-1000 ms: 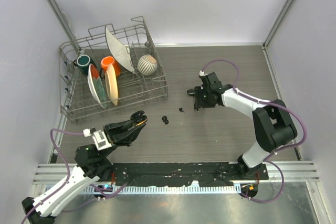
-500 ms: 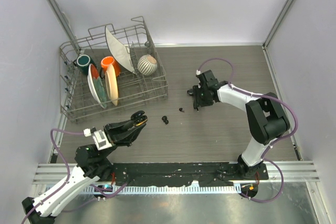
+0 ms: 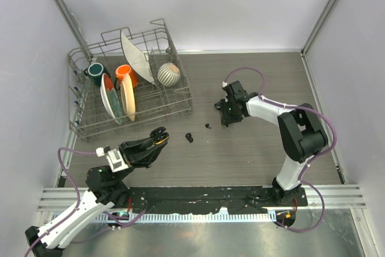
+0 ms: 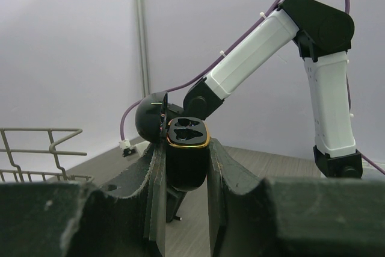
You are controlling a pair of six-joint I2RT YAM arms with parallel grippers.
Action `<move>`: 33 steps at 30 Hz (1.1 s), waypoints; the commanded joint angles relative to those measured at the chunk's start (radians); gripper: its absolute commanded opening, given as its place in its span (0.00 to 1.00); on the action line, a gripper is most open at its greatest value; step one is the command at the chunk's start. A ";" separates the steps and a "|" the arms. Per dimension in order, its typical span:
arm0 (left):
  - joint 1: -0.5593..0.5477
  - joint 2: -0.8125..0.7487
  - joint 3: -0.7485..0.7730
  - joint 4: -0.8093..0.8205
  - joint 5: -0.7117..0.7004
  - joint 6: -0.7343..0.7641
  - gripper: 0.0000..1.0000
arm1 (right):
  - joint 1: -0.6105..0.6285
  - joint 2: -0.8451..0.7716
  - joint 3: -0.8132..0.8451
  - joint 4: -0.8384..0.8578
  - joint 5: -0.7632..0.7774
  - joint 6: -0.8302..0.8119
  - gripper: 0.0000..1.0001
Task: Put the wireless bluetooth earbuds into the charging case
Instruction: Pick up the earbud from the center of the board.
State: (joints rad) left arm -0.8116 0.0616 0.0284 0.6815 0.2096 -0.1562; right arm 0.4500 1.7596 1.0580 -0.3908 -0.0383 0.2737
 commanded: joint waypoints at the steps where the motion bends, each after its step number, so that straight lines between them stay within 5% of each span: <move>1: -0.001 0.006 -0.051 0.027 -0.001 -0.006 0.00 | 0.018 0.011 0.046 -0.005 0.009 -0.014 0.39; 33: -0.003 -0.005 -0.050 0.018 0.001 -0.011 0.00 | 0.042 0.032 0.048 -0.046 0.107 -0.016 0.25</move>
State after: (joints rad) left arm -0.8116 0.0616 0.0284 0.6807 0.2096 -0.1574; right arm 0.4850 1.7752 1.0790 -0.4175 0.0406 0.2649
